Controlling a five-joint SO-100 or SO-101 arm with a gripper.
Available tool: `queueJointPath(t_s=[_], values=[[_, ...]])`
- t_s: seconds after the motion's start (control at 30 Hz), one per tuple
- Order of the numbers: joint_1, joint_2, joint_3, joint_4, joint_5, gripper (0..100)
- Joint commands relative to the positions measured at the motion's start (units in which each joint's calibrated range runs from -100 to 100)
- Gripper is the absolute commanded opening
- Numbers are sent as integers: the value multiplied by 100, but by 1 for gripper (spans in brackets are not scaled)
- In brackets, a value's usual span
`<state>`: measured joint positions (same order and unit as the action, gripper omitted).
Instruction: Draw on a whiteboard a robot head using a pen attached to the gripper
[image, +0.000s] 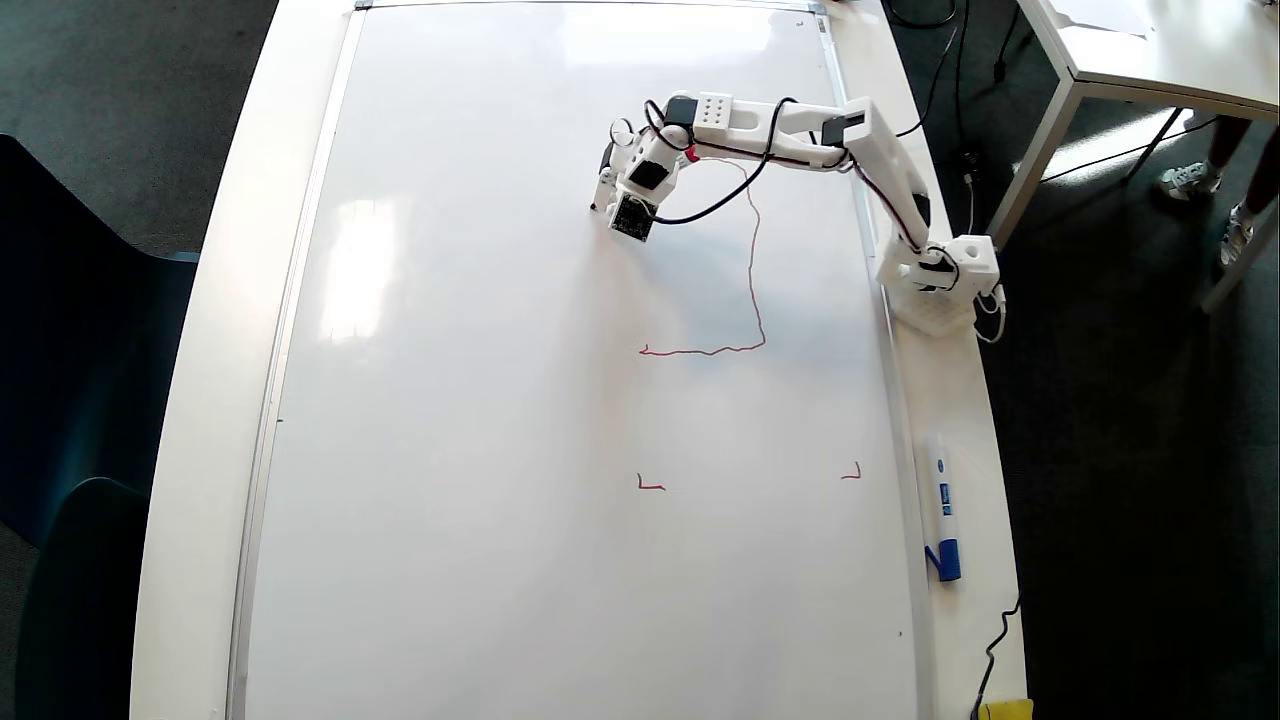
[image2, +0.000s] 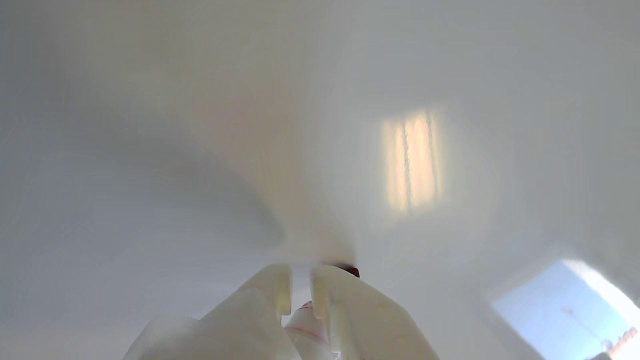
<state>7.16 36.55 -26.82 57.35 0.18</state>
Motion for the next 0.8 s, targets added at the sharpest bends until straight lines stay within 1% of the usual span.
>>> queueJointPath(t_s=[0.0, 0.53, 0.77], values=[[-190, -70, 8, 43, -153, 1], [-831, -79, 35, 51, -249, 1], [-1177, -473, 589, -35, -260, 1]])
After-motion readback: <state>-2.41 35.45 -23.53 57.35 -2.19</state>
